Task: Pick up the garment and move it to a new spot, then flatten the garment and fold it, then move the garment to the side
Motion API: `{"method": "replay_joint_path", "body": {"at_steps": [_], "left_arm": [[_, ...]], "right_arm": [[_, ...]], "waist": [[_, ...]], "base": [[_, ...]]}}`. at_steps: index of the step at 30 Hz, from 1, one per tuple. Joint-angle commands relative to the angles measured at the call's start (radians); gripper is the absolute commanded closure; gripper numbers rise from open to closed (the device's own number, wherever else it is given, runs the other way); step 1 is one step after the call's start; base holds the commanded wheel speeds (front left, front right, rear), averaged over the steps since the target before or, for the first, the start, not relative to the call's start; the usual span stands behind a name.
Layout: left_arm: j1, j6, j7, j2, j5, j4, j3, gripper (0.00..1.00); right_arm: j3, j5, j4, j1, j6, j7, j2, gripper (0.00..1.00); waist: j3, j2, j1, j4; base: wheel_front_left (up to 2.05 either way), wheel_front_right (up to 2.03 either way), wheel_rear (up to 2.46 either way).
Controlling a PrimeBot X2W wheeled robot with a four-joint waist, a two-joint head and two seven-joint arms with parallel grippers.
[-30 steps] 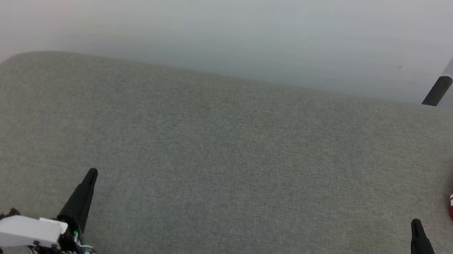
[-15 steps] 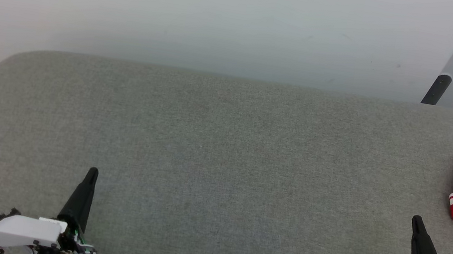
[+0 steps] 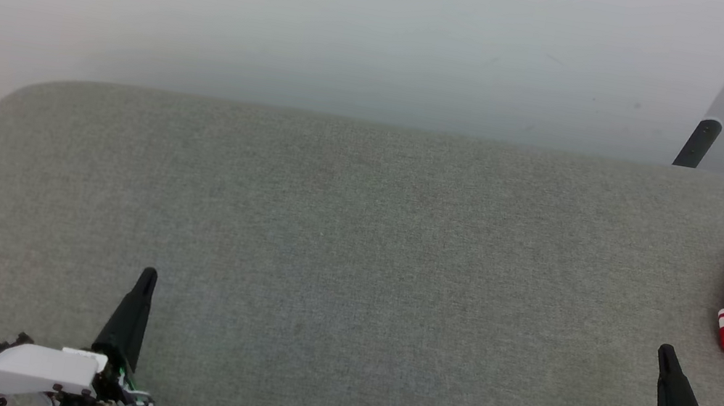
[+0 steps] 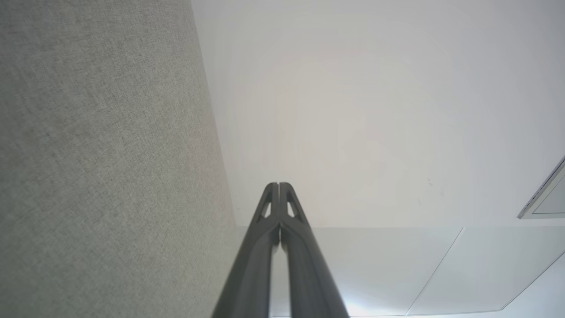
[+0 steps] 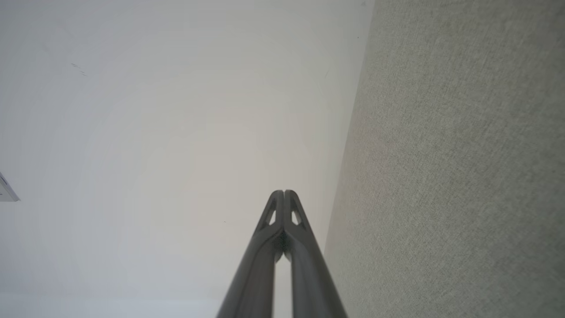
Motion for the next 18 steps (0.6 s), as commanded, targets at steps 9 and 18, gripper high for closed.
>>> {"method": "replay_joint_path", "body": {"at_steps": [9, 18], "left_arm": [[-0.008, -0.003, 0.002, 0.000, -0.002, 0.001, 0.002, 1.00], [-0.008, -0.003, 0.002, 0.000, -0.003, 0.001, 0.002, 1.00]], "right_arm": [[-0.001, 0.003, -0.002, -0.003, 0.000, 0.002, 0.002, 1.00], [-0.001, 0.004, -0.002, -0.003, 0.000, 0.002, 0.002, 1.00]], "waist": [[0.000, 0.0000, -0.0001, 0.000], [0.000, 0.0000, -0.0001, 0.000]], "base": [[0.00, 0.00, 0.00], [0.00, 0.00, 0.00]]}}
